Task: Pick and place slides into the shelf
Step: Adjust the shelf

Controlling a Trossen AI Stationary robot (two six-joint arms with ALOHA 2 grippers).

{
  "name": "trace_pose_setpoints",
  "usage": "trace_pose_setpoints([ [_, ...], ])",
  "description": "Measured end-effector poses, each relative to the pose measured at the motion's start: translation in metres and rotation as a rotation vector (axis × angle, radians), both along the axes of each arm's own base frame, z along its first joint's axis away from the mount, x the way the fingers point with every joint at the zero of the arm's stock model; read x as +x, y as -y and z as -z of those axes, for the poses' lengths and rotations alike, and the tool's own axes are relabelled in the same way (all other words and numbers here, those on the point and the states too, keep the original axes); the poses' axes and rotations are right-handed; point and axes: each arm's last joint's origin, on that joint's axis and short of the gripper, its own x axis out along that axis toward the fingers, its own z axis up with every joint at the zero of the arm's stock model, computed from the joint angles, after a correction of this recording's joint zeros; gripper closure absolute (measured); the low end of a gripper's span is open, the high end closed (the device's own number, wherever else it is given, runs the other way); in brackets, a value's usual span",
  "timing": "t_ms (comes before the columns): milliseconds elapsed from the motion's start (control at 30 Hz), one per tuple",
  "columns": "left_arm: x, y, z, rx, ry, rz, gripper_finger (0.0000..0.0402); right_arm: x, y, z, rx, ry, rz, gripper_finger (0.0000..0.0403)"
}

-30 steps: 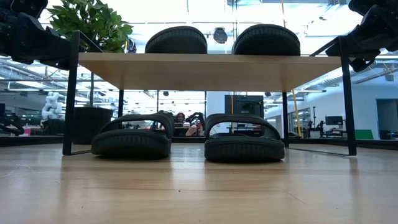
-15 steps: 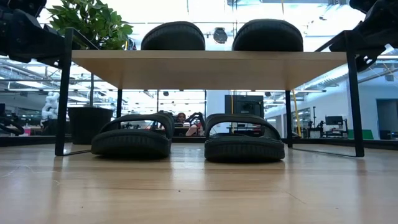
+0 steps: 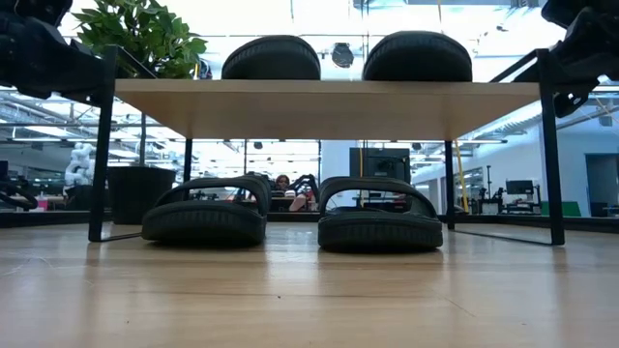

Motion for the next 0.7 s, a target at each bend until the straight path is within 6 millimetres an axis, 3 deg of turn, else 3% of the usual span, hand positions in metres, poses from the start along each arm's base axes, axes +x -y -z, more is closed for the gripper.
trace_pose_setpoints([
  [233, 0.000, -0.003, 0.000, 0.075, 0.003, -0.061, 0.0378, -0.004, 0.003, -0.002, -0.062, -0.004, -0.025, 0.0403],
  [700, -0.002, -0.002, 0.004, 0.003, -0.028, -0.087, 0.0378, -0.012, 0.011, -0.001, -0.013, -0.030, 0.003, 0.0403],
])
